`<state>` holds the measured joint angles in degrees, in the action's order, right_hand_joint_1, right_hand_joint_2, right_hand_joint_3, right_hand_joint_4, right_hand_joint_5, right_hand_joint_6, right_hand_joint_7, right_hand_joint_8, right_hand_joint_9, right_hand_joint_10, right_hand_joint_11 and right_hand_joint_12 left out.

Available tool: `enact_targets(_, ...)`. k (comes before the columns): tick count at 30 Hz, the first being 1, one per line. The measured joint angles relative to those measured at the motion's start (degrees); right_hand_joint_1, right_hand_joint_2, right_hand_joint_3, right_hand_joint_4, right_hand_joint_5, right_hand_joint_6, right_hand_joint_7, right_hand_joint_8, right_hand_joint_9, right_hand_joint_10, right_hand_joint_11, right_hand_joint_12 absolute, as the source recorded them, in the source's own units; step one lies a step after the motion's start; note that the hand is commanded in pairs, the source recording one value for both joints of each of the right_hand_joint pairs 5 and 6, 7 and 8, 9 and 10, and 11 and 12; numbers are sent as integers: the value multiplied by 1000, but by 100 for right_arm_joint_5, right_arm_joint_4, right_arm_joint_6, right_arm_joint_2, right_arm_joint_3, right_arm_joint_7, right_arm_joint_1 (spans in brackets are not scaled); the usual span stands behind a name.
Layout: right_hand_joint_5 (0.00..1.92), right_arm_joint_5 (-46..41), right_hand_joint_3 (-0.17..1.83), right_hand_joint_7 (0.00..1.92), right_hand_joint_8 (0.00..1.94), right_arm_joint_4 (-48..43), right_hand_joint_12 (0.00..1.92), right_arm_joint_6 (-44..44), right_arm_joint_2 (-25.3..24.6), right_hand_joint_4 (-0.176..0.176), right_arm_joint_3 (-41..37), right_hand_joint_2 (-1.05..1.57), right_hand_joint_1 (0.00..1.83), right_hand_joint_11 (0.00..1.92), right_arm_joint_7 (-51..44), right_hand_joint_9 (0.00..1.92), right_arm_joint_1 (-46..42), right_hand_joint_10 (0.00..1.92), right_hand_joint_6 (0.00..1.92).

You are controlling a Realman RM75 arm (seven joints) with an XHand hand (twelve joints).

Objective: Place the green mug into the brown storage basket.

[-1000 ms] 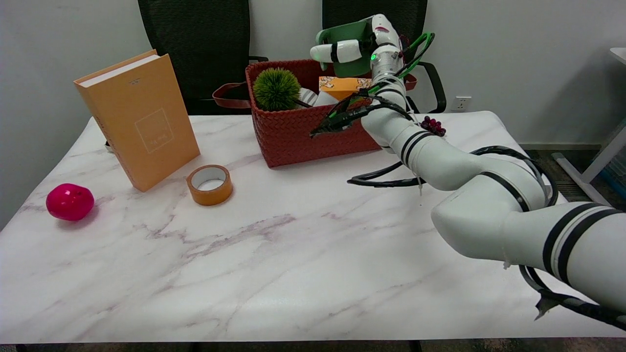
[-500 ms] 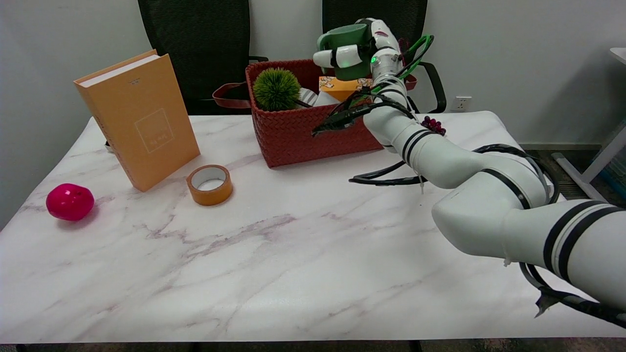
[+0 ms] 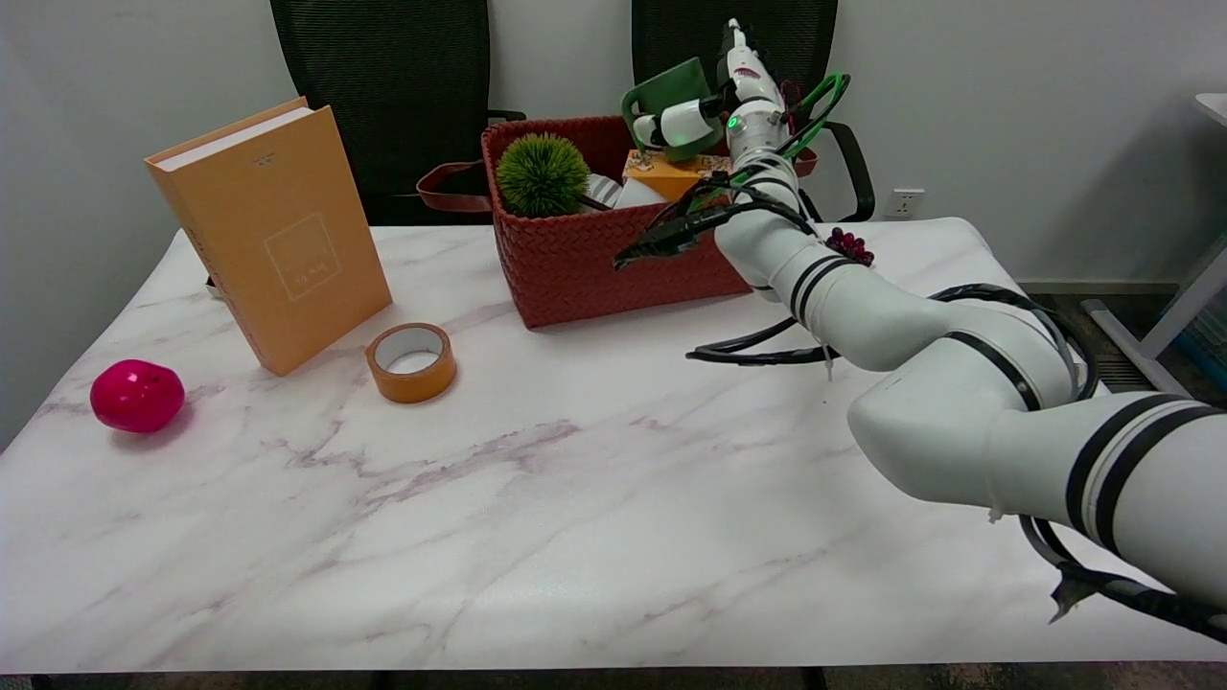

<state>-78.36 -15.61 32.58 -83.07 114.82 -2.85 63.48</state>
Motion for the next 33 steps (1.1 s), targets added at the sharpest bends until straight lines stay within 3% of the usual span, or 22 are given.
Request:
enact_targets(7, 0, -8, 727, 4, 4, -53, 0, -22, 11, 0, 14, 89, 1175, 0, 1, 0, -34, 0, 0)
enact_targets(19, 0, -15, 700, 0, 0, -480, 0, -25, 109, 0, 24, 6, 1072, 0, 4, 0, -234, 0, 0)
enact_targets(33, 0, -21, 503, 0, 0, -2142, 0, -13, 587, 0, 2, 13, 923, 0, 73, 0, -892, 0, 0)
